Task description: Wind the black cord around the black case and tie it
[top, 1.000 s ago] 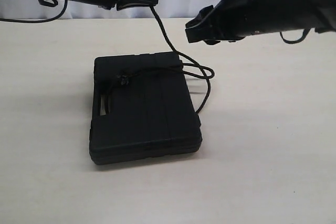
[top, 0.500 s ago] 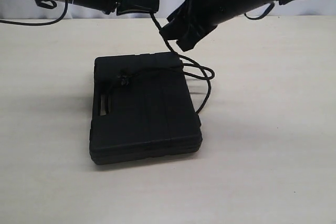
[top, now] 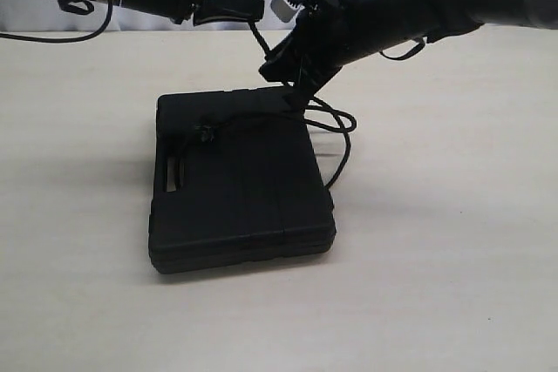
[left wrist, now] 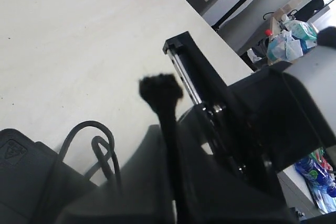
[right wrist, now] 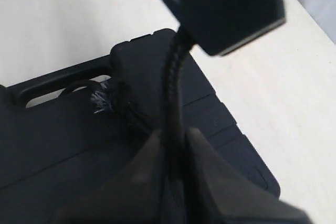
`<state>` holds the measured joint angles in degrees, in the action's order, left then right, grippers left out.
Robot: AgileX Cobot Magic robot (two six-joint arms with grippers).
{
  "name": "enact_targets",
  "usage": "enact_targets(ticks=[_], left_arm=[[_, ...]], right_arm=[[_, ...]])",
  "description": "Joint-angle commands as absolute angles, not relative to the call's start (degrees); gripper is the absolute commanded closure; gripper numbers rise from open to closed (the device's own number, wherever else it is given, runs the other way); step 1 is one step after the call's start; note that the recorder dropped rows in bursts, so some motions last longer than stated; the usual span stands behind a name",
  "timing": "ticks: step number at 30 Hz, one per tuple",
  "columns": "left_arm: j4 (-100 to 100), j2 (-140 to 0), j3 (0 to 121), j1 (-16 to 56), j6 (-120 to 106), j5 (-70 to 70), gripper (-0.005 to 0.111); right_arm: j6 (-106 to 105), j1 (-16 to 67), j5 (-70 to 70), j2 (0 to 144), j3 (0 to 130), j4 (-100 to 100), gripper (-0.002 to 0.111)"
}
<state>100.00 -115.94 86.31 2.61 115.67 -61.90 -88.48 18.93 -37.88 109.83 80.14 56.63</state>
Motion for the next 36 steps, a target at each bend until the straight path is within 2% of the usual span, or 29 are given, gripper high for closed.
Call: enact_targets(ticks=[1,3,7,9,12,21,27,30,36], left_arm=[[99.9,-115.5,86.8,2.7,115.1,-61.8,0.105],[99.9,-115.5,86.8,2.7,115.3,-63.0,0.096],[99.9,-115.5,86.8,2.7,115.3,-67.0,0.067],[99.9,-115.5,86.8,2.6,115.3,-67.8,0.057],[99.9,-115.5,87.4,0.9,115.3,-70.0,0.052],[99.9,-115.0,86.8,-9.6,119.9,-70.0,0.053],[99.9,-115.0,80.7,-11.4,119.3,-70.0,0.054],[99.9,-115.0,79.5,-11.3,114.5,-70.0,0.063],[99.9,-113.0,79.4,-9.2,103.9,-70.0,0.096]], right_arm=[[-88.0,18.7,-37.4,109.9,80.6,58.0,0.104],[-86.8,18.5,-37.4,109.5,80.6,58.0,0.104],[-84.3,18.5,-36.8,108.1,80.6,58.0,0.104],[-81.0,18.5,-35.2,107.5,80.6,57.6,0.104],[-73.5,18.5,-33.2,105.9,80.6,53.2,0.104],[-49.0,11.2,-33.4,100.7,80.5,36.3,0.104],[-44.0,4.2,-34.7,99.8,80.3,35.2,0.104],[-43.9,1.7,-37.0,99.8,80.3,35.0,0.104],[-43.9,-0.6,-39.2,99.8,80.3,34.9,0.104]])
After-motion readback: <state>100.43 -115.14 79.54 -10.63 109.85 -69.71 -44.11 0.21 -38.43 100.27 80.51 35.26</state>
